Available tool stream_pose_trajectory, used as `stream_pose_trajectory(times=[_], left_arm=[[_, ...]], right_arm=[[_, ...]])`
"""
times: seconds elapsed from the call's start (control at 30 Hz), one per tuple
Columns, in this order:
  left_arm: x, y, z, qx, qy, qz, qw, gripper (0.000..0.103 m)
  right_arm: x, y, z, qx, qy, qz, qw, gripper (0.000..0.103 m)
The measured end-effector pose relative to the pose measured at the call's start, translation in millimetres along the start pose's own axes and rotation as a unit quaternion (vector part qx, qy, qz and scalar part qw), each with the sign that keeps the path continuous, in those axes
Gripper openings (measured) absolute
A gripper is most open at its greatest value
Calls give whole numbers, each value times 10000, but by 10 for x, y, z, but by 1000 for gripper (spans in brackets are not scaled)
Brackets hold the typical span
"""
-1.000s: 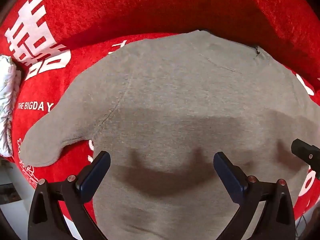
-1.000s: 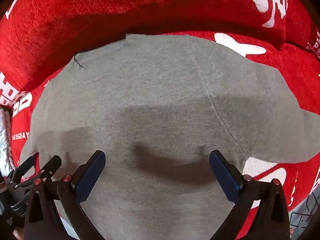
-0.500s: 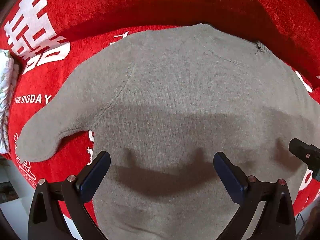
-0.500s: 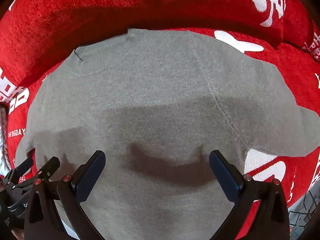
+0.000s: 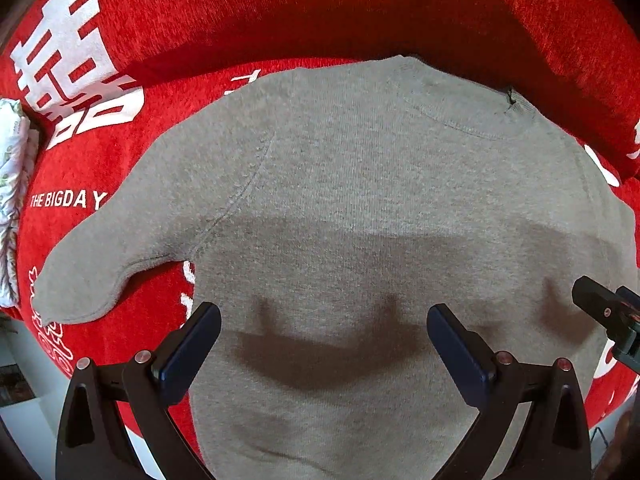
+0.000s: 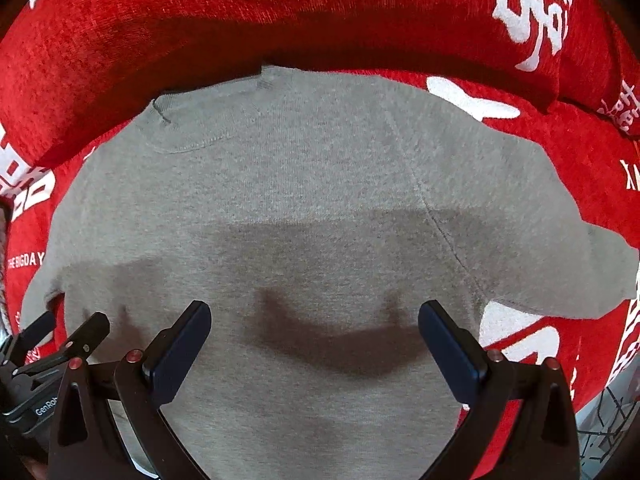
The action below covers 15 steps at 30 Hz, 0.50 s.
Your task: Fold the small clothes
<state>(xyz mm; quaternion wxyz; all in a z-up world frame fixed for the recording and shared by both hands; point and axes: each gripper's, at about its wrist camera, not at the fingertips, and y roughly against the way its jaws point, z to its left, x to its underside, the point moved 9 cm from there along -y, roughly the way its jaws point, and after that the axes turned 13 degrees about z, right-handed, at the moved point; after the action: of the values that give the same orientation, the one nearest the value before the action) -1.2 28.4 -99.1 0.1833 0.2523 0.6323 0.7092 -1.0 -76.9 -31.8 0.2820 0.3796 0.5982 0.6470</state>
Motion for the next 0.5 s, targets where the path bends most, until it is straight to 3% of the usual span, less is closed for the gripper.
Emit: stream_pose_trajectory(times=[0.27,0.4,0.47,0.5], left_arm=[[-5,42,9,-18,57,-49,10000,103],[-6,68,31,-7,92,-98,9999,103],[-8,76,37,-8,93,-120,9999,103],[-9,81,39,-12,87,-129,9999,103]], right_arm=[[425,-25,1115,343,38,-231,9991,103],[725,-78,2123,354,-54,-278,9990,103],[986,-102,1812,298,-40,-310,9991,103],[1016,-118,1954,295,-54,-312,9991,103]])
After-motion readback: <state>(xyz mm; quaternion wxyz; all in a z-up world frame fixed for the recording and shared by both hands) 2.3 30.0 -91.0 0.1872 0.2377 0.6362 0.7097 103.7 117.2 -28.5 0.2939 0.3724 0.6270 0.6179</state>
